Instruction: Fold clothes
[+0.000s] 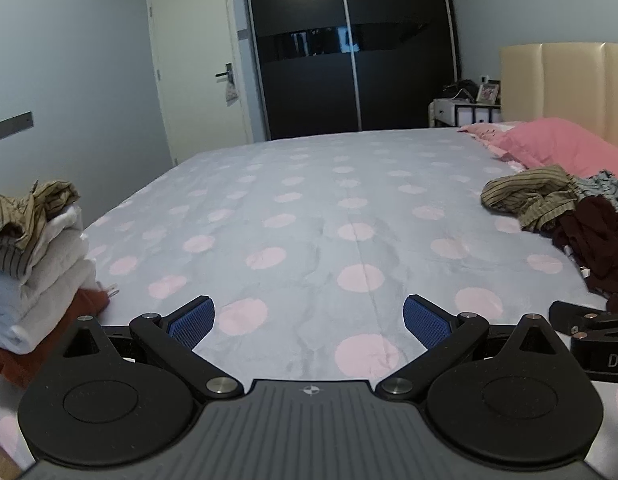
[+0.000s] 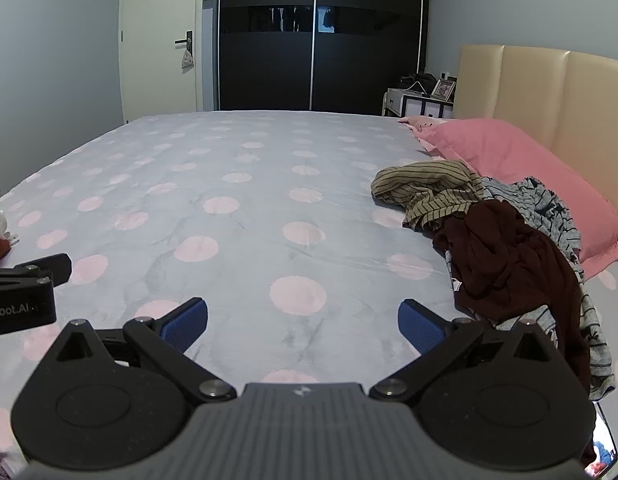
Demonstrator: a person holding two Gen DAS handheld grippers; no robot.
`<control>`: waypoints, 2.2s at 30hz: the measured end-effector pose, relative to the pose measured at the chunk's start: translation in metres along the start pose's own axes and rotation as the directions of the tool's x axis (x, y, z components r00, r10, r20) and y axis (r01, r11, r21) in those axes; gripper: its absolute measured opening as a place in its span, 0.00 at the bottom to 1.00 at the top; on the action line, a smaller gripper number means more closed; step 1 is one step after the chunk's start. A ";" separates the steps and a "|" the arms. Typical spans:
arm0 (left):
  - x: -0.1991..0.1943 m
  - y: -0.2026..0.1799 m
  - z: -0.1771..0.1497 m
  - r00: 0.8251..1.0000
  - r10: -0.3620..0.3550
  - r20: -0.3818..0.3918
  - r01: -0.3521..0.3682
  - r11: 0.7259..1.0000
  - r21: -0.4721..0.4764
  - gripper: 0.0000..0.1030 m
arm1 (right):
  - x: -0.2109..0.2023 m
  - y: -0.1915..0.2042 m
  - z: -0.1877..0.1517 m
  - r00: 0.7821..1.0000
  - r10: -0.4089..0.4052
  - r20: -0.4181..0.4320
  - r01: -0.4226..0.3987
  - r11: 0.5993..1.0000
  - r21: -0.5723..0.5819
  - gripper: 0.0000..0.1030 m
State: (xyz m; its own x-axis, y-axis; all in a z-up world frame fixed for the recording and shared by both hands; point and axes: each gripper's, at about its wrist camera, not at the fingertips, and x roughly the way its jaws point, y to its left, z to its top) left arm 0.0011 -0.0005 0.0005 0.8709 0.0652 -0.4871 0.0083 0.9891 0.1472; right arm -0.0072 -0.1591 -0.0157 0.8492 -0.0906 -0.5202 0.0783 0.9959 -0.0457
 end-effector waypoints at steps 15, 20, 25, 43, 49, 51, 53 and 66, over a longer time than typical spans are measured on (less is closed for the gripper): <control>-0.002 -0.008 0.001 1.000 -0.005 -0.001 0.005 1.000 0.014 1.00 | -0.007 -0.006 -0.001 1.000 0.027 0.013 -0.028 0.998 0.063 0.99; 0.000 -0.004 0.000 1.000 -0.007 -0.020 0.007 1.000 -0.010 1.00 | -0.006 -0.006 -0.003 0.999 0.024 0.025 -0.026 0.997 0.071 0.99; 0.002 -0.005 -0.001 1.000 -0.002 -0.025 0.002 1.000 -0.007 1.00 | -0.007 -0.004 -0.004 0.999 0.042 0.027 -0.044 0.996 0.078 0.99; 0.003 -0.001 -0.001 0.999 -0.020 -0.048 0.019 0.999 -0.029 1.00 | -0.009 -0.002 -0.005 0.999 0.047 0.021 -0.048 0.998 0.051 0.99; 0.003 -0.003 -0.001 0.998 -0.024 -0.057 0.022 0.999 -0.034 1.00 | -0.011 -0.001 -0.006 0.999 0.042 0.025 -0.043 0.998 0.052 0.99; 0.003 -0.002 -0.001 0.998 -0.028 -0.058 0.026 0.999 -0.040 1.00 | -0.011 -0.001 -0.005 0.999 0.043 0.024 -0.044 0.998 0.052 0.99; 0.003 -0.002 -0.001 0.998 -0.030 -0.059 0.027 0.999 -0.039 1.00 | -0.011 -0.001 -0.005 0.999 0.044 0.022 -0.045 0.998 0.051 0.99; 0.005 -0.004 -0.002 0.997 -0.034 -0.076 0.031 0.999 -0.040 1.00 | -0.011 -0.001 -0.004 0.999 0.040 0.021 -0.040 0.998 0.045 0.99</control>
State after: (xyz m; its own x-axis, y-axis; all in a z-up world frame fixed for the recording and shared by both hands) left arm 0.0048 -0.0043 -0.0040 0.8302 0.0417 -0.5559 0.0155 0.9951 0.0979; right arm -0.0192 -0.1595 -0.0134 0.8626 -0.0512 -0.5033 0.0672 0.9976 0.0136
